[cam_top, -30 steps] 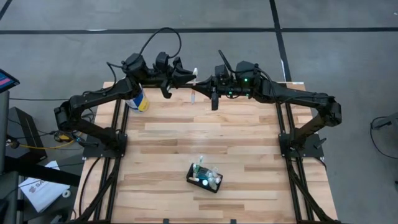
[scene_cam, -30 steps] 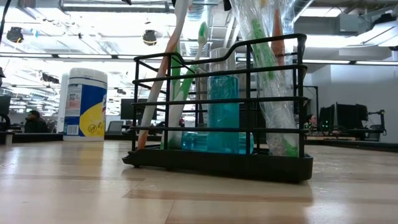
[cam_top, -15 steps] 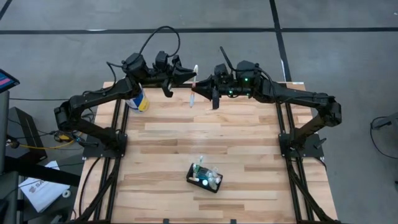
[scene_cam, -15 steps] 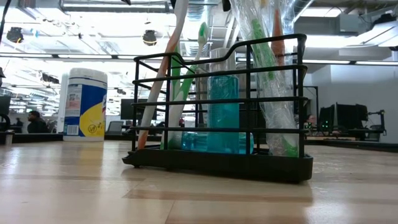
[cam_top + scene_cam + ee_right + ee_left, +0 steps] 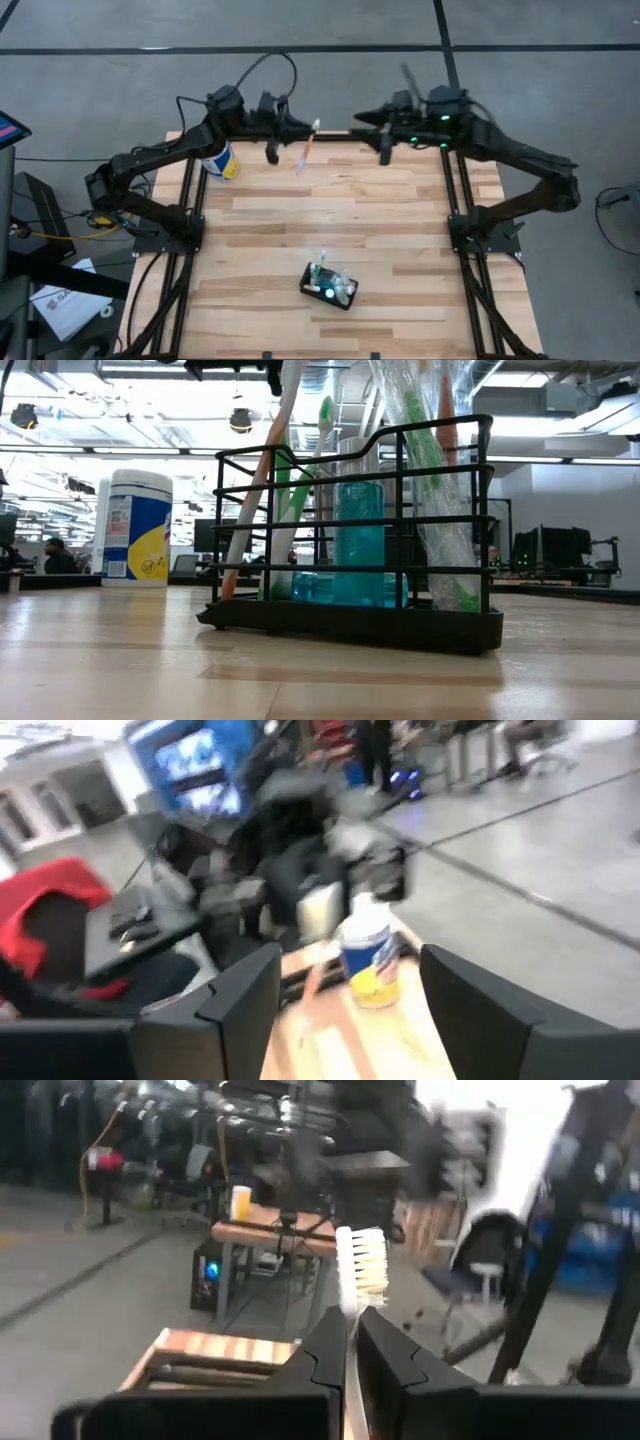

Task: Pick & Place toothbrushing station
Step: Put the orange toothbrush into the black wire organizer

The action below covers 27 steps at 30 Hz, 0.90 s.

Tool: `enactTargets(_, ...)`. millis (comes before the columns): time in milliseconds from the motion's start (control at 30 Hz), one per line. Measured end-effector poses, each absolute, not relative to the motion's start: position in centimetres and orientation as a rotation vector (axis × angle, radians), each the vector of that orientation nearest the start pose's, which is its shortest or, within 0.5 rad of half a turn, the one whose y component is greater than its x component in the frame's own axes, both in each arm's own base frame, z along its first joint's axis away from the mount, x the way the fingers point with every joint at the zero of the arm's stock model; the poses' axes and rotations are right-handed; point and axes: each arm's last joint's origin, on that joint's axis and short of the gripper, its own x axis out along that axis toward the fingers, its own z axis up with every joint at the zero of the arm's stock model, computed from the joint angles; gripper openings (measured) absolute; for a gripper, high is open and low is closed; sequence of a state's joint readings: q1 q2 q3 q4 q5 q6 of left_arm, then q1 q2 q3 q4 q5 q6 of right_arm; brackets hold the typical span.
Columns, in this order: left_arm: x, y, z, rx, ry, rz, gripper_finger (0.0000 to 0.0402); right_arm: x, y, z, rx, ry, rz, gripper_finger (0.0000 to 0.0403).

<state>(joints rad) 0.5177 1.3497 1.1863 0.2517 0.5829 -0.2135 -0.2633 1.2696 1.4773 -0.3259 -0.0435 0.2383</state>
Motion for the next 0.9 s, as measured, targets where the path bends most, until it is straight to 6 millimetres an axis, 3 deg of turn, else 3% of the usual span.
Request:
enactTargets(200, 27.1, 9.3, 38.4, -0.038, -0.095, -0.135, 0.0001, 21.6, -5.8, 47.0, 0.252, 0.069, -0.293, 0.0196)
enactTargets(400, 24.6, 3.9, 39.7, -0.035, -0.231, -0.058, 0.0001, 20.1, -5.5, 47.3, 0.243, 0.073, -0.348, 0.0172)
enactTargets(600, 23.1, -0.9, 38.5, -0.041, -0.238, 0.058, 0.0001, 20.6, -5.7, 46.6, 0.248, 0.126, -0.357, 0.0179)
enactTargets(900, 24.4, -7.8, 33.0, -0.054, -0.291, 0.187, 0.0001, 23.0, -4.5, 45.3, 0.250, 0.204, -0.265, 0.0189)
